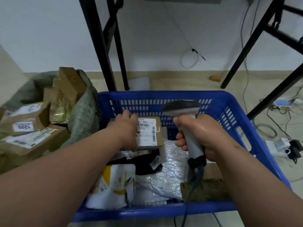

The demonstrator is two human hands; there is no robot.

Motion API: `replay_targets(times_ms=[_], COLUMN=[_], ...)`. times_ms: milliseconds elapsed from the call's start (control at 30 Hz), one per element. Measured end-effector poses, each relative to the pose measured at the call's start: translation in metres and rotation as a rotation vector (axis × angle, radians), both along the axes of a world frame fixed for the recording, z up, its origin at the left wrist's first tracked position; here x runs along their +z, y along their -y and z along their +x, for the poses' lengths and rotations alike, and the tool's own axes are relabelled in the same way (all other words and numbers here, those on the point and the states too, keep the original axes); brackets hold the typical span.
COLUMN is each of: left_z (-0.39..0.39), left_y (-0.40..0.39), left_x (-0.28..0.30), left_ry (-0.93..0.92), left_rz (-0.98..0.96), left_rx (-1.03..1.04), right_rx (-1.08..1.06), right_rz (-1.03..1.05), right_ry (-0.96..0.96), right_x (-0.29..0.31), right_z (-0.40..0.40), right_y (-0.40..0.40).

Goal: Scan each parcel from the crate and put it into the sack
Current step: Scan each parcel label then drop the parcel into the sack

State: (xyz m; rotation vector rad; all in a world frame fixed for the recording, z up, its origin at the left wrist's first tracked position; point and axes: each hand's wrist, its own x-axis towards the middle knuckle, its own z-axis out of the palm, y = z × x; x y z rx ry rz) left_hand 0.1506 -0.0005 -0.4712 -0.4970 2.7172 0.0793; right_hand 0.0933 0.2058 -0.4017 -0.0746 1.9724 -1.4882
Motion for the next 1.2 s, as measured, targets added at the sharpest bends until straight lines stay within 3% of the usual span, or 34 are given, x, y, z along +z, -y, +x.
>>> replay_targets(times_ms=[267, 567, 1200], left_z=[0.082, 0.130, 0.157], left_y=[0.016, 0.025, 0.050], left_x=[0.076, 0.099, 0.103], left_ry=[-0.379, -0.629, -0.625], left_rz=[0.042, -0.008, -0.050], left_rx=[0.042, 0.151, 0.238], right_rx=[0.163, 0.226, 0.254], right_rz=[-0.134, -0.248, -0.241], right_ry=[-0.076, -0.038, -0.113], right_x=[0.047, 0.074, 0.074], right_z=[0.061, 0.095, 0.106], right_y=[-0.005, 0.009, 0.044])
